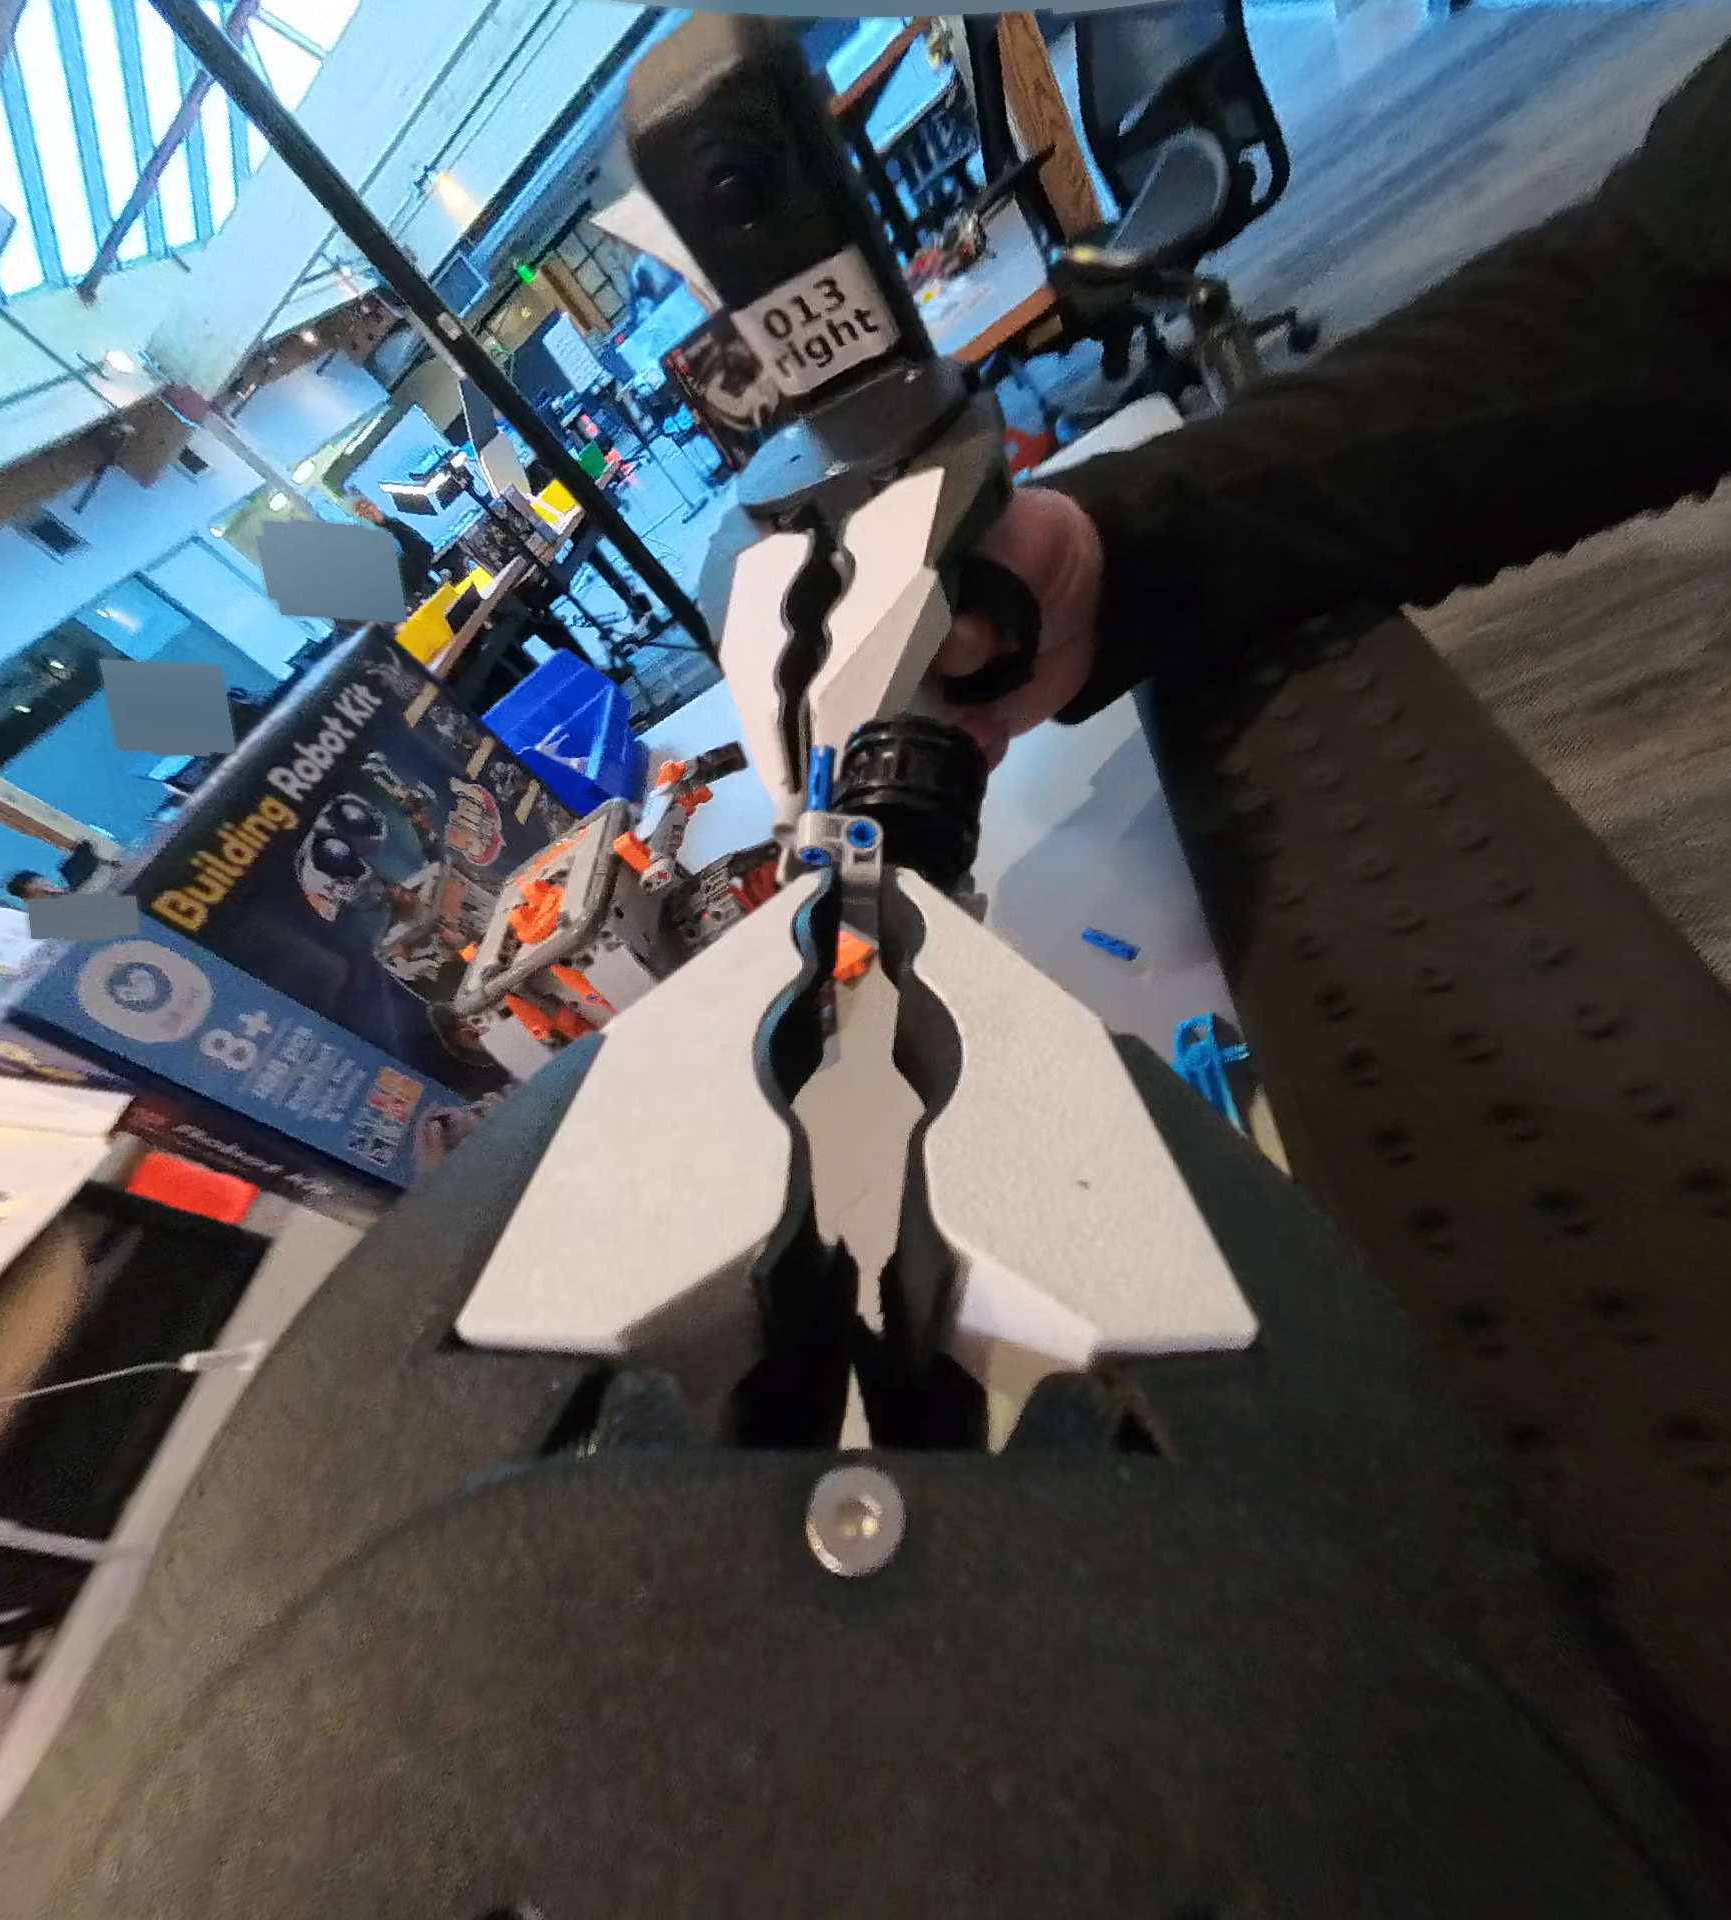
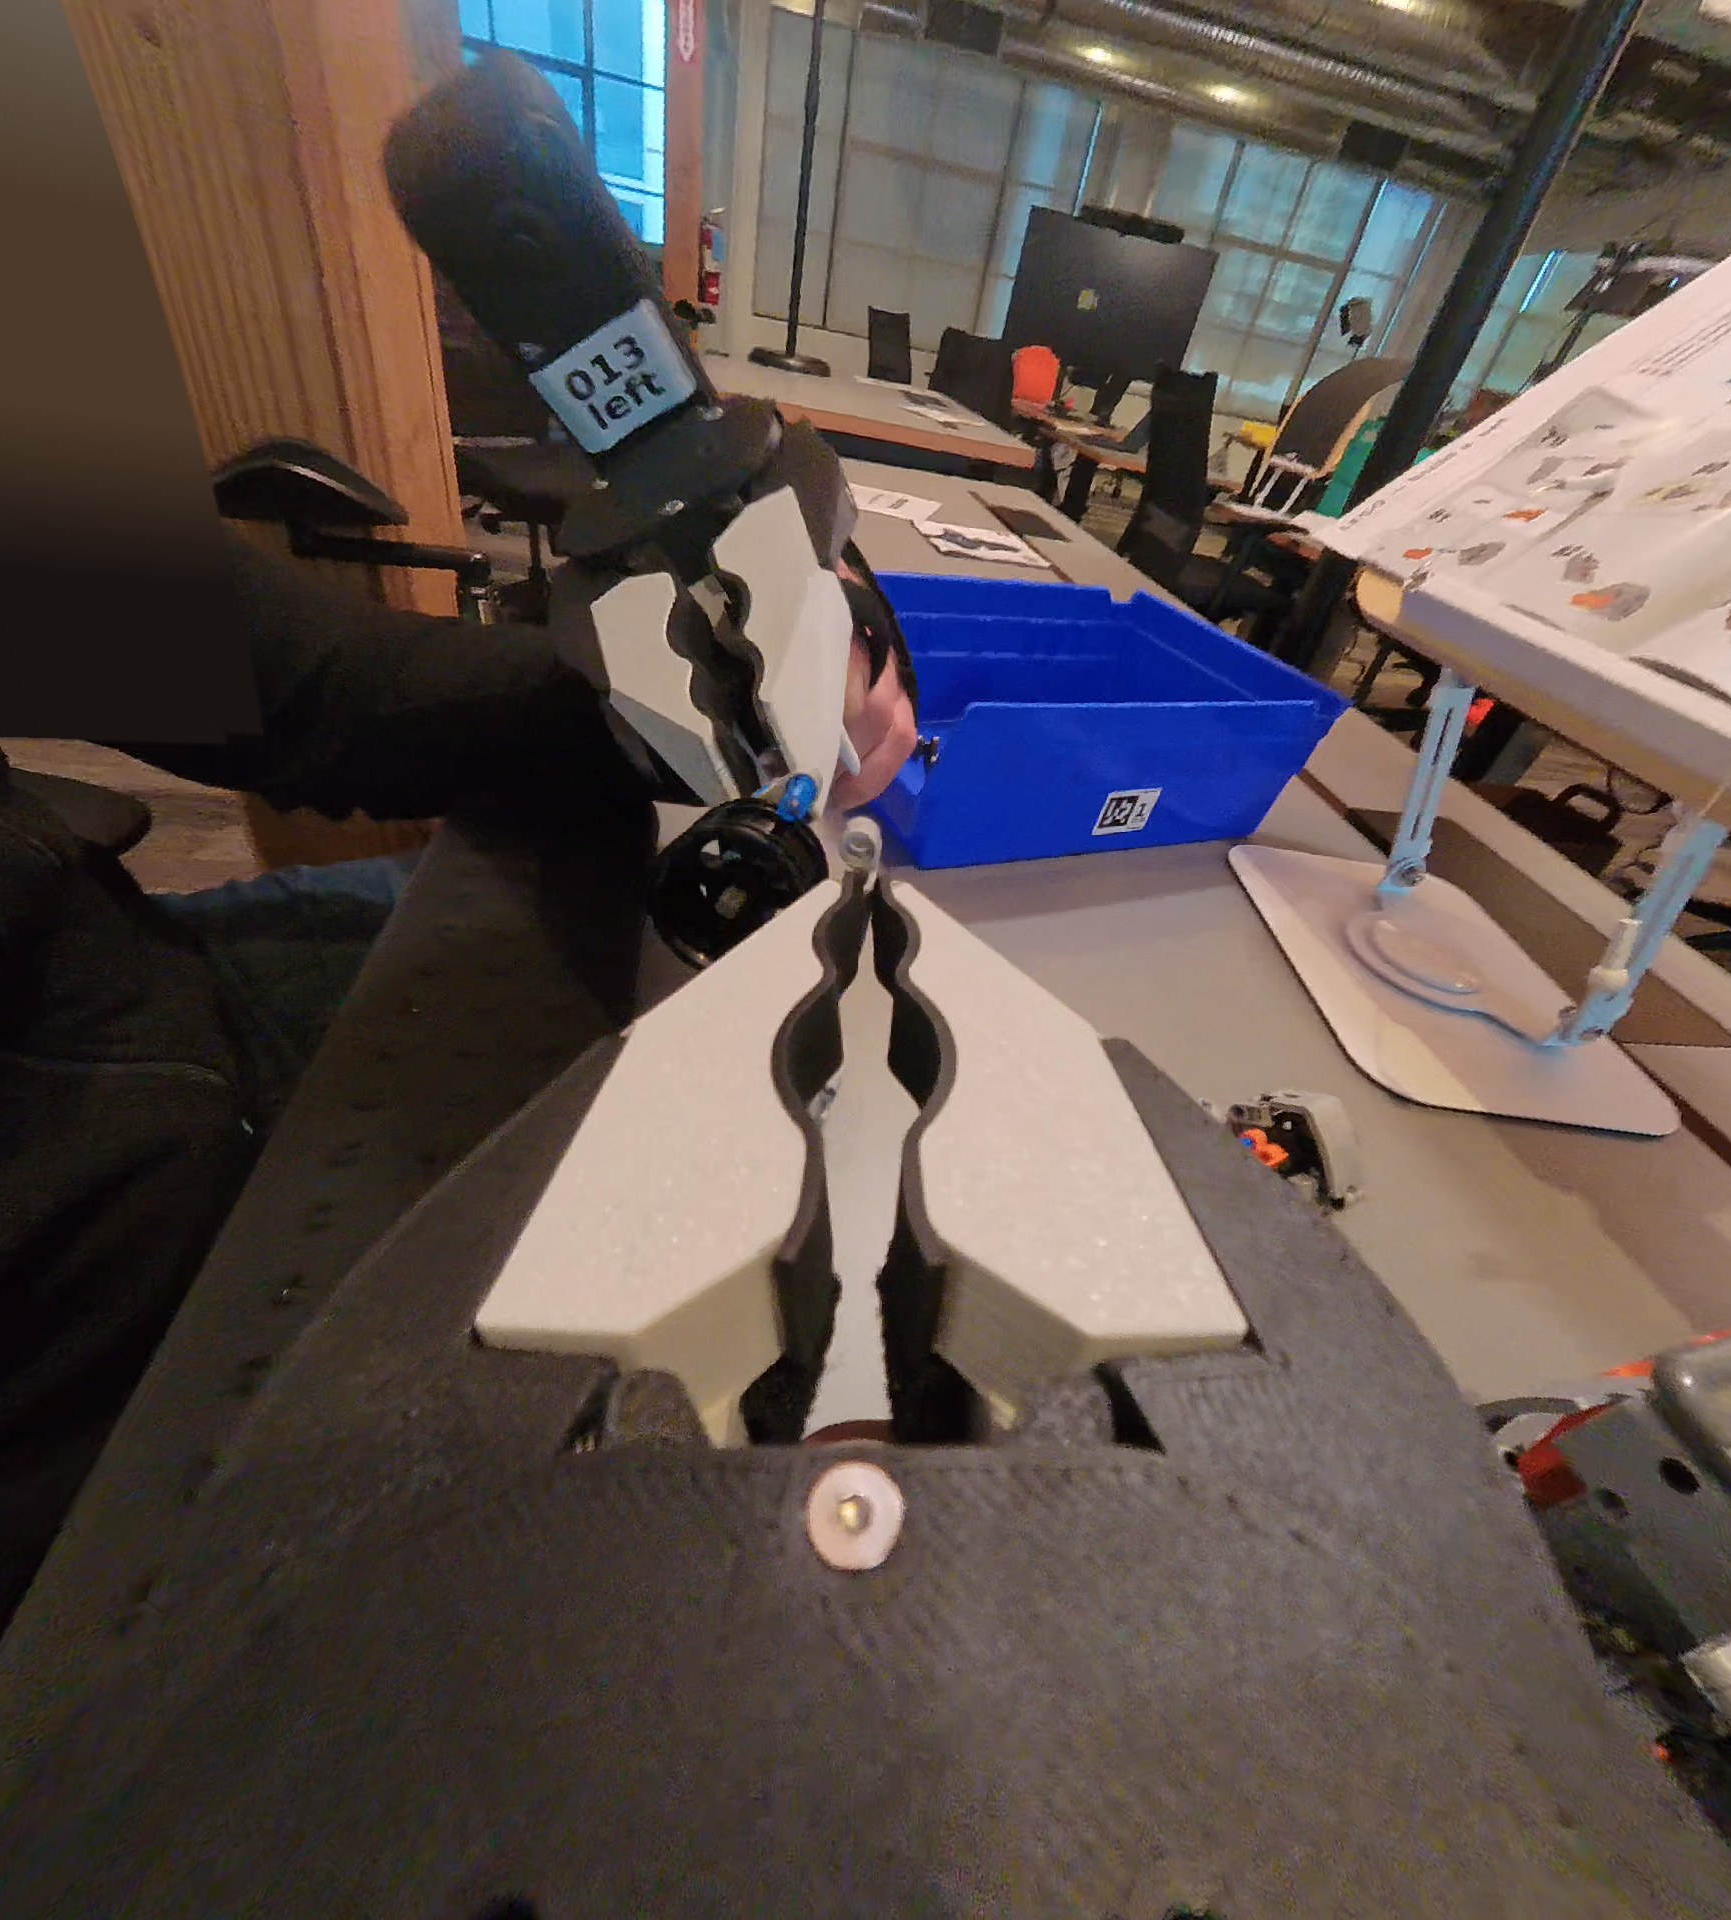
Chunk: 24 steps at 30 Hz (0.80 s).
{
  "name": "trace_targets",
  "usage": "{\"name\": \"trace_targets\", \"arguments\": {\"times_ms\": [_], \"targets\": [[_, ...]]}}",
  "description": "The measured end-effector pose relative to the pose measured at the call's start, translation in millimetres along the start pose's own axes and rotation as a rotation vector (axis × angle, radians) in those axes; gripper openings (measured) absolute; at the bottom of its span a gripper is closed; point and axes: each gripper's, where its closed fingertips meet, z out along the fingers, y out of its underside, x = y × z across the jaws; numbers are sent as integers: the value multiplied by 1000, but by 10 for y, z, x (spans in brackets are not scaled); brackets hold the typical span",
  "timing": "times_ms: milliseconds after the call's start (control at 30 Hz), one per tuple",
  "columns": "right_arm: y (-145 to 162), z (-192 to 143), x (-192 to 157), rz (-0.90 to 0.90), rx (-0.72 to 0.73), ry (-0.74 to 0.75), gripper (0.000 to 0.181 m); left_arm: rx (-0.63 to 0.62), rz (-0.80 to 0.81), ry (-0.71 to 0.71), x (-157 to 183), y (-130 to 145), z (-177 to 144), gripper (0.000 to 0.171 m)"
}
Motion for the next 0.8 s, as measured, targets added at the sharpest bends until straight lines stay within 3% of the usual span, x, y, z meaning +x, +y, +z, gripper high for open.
{"name": "trace_targets", "arguments": {"times_ms": [233,533,800], "targets": [[-41,-10,-2,-97,-11,64,0,33,-188,65,-22,110,22,5],[50,14,46,-162,-85,124,0,6,-285,145,16,268,46,7],[146,24,139,-286,-184,234,0,37,-514,221,-31,327,-3,38]]}}
